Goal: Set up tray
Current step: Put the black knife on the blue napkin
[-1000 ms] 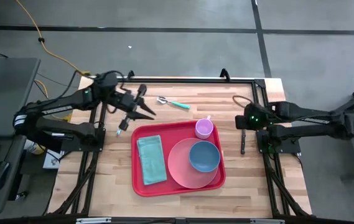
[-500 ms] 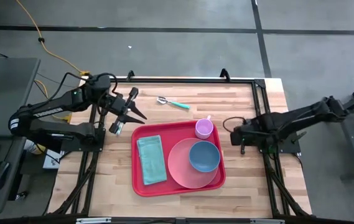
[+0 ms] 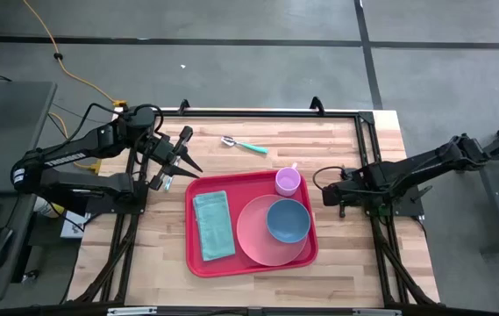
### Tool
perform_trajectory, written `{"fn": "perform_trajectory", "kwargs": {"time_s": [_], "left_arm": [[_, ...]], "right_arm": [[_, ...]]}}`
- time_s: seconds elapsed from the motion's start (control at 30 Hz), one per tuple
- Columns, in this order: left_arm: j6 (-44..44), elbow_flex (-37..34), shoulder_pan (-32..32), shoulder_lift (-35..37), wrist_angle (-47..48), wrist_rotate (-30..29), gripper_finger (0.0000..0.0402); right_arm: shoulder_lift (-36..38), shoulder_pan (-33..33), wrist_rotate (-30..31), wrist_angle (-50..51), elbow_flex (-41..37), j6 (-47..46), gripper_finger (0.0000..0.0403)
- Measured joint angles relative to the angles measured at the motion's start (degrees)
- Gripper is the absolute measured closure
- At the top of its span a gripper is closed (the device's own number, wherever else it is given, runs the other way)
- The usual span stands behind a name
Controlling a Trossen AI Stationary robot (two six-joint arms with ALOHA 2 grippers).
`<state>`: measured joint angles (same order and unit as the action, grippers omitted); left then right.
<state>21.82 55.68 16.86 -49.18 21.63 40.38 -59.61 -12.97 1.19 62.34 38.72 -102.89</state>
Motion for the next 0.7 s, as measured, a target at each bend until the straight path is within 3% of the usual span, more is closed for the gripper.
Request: {"fn": "perform_trajectory", "kwargs": {"time_s": [0.17,0.43,0.53,0.7], "left_arm": [[0.0,0.0,0.0,0.3,0.1,0.0,0.0291],[1.0,0.0,0.0,1.2,4.8,0.1,0.0291],[1.9,0.0,0.0,1.6,5.5,-0.1,0.0291],[1.9,0.0,0.0,2.1,5.7,-0.2,0.0291]], "right_arm": [[0.0,0.2,1.0,-1.0,-0.9,-0.2,0.0309],[0.0,0.2,-4.7,-5.0,-5.6,-4.7,0.019],[-0.1,0.2,-5.1,-9.3,-8.3,-5.4,0.0167],[-0.4,1.1,-6.7,-11.7,-11.3,-6.0,0.0161]]}}
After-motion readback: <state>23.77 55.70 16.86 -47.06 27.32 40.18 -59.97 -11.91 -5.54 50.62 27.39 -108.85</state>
